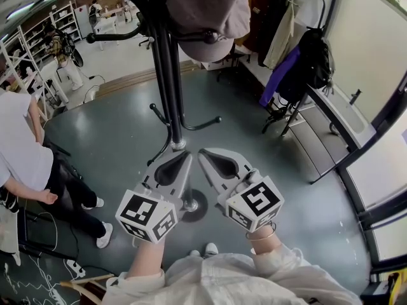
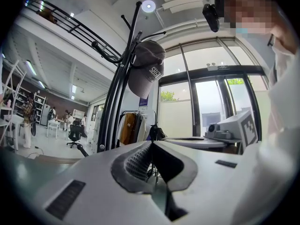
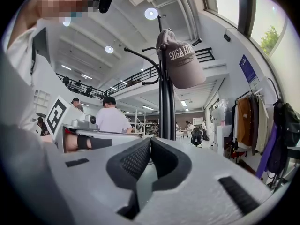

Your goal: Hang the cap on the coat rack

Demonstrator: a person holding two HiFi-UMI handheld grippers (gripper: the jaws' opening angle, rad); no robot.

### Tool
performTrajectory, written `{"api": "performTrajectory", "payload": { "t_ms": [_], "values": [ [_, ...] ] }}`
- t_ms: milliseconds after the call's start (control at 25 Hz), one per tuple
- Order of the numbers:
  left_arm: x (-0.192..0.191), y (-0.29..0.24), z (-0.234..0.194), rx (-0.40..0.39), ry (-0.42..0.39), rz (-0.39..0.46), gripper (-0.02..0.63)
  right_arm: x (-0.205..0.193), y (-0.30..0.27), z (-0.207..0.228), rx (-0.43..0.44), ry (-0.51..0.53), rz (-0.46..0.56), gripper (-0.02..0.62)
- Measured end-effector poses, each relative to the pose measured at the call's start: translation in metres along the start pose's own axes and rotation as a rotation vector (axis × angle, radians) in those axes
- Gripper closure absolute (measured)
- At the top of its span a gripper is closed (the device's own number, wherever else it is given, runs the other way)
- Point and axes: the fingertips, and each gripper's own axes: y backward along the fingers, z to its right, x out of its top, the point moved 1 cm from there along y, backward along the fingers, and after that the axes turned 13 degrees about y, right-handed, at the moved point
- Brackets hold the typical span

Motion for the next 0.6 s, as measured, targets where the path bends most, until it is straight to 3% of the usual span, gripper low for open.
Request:
{"api": "performTrajectory", "payload": {
  "t_ms": [600],
  "values": [
    [-0.0003, 0.0088, -0.0001, 0.011, 0.008, -0.002, 0.589, 0.0026, 0.0020, -0.0041, -0.001, 0.007, -0.012, 0.592]
  ]
}}
